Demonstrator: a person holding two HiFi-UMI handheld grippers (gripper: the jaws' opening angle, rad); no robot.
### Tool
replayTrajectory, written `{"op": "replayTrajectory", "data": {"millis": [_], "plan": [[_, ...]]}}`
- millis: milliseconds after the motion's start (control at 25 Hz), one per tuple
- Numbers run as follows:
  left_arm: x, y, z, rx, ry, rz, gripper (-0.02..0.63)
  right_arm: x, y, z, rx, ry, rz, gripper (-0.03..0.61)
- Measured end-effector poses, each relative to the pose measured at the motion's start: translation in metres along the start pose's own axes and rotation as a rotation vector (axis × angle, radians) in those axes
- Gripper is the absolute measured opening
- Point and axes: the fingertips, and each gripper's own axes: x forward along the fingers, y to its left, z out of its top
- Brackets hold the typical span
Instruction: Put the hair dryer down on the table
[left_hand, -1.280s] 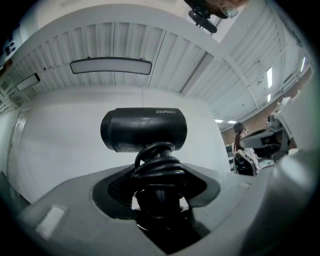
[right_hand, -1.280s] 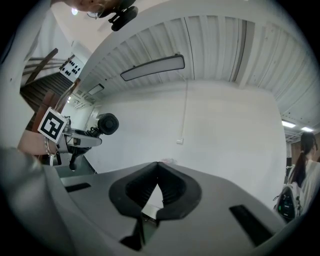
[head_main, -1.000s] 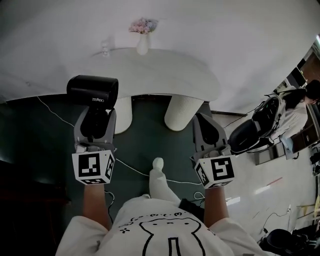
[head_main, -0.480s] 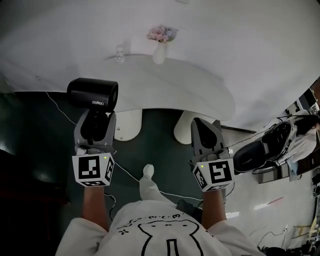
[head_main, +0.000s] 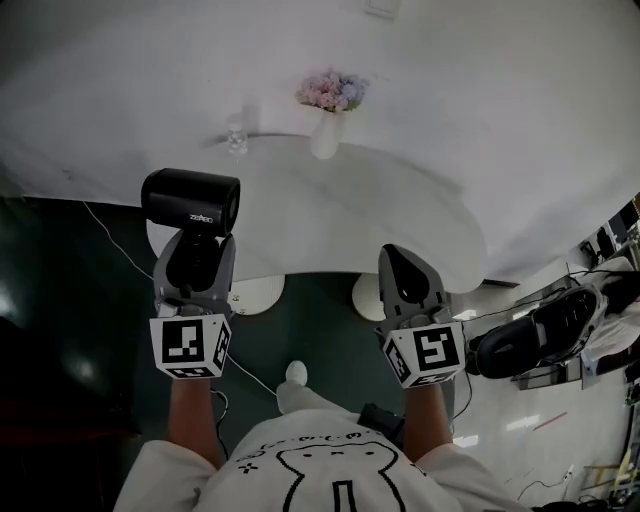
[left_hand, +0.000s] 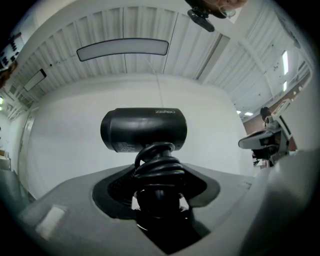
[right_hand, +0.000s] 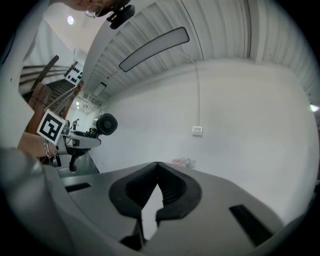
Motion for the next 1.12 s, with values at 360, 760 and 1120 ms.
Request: {"op": "replayTrajectory", "data": {"millis": [360,760,1120], "plan": [[0.107,0.012,-0.033,0.023,0.053,0.0,0.253,0.102,-0.041,-0.023,0.004,0.015,0.047,-0.001],[0.141,0.01,-0.037,0.069,0.101,-0.018,0.253,0.121,-0.066,-0.034,0.07,0.022,0.025,-0.001],[0.18,0.011,-0.064,0.118,0.215,-0.143,0.253,0.136,-0.073,-0.046,0.094,0.04,0.008,0.0]]}}
